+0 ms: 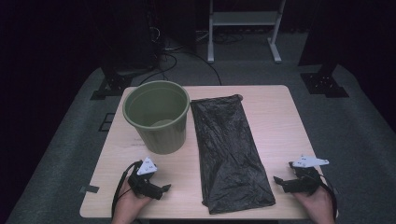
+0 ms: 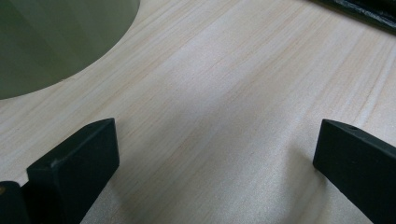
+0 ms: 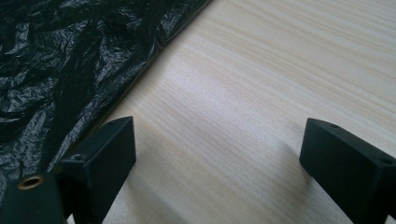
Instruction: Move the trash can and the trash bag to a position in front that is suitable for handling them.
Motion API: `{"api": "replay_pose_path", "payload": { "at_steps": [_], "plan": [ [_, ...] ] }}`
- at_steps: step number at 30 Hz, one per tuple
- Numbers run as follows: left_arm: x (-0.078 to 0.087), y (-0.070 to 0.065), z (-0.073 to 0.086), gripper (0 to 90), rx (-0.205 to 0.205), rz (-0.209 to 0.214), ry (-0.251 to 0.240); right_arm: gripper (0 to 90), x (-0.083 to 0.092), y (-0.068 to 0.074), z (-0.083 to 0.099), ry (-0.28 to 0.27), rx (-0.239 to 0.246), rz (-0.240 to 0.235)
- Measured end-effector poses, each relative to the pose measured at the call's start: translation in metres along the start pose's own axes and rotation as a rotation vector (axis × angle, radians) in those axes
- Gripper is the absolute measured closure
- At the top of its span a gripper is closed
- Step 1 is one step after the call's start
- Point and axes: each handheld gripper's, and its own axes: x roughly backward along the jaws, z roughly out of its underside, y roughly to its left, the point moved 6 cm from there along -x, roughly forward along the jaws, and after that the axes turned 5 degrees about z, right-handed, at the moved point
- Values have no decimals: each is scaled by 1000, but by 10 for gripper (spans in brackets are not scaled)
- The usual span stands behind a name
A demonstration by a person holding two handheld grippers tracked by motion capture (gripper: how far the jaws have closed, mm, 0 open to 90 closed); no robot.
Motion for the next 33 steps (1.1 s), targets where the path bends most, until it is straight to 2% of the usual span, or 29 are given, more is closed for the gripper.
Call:
{"api": "replay_pose_path", "payload": {
  "at_steps": [4, 8, 9, 10, 11, 14, 23, 33],
  "plan": [
    [0, 0, 0, 0, 0, 0, 0, 103, 0, -1, 0, -1, -6, 6],
    [0, 0, 0, 0, 0, 0, 0, 160, 1, -2, -1, -6, -20, 19],
    [0, 0, 0, 0, 0, 0, 0, 214, 1, -2, -2, -4, -26, 21],
    [0, 0, 0, 0, 0, 0, 0, 285, 3, -1, -3, -6, -33, 1],
    [0, 0, 0, 0, 0, 0, 0, 303, 4, 1, -5, -9, -39, -29],
    [0, 0, 0, 0, 0, 0, 1, 287, 2, 5, -9, -9, -38, -30],
    [0, 0, 0, 0, 0, 0, 0, 260, -2, 26, -19, -15, -11, -72],
    [0, 0, 0, 0, 0, 0, 0, 246, -8, 40, -25, -14, 11, -97]
  ]
}}
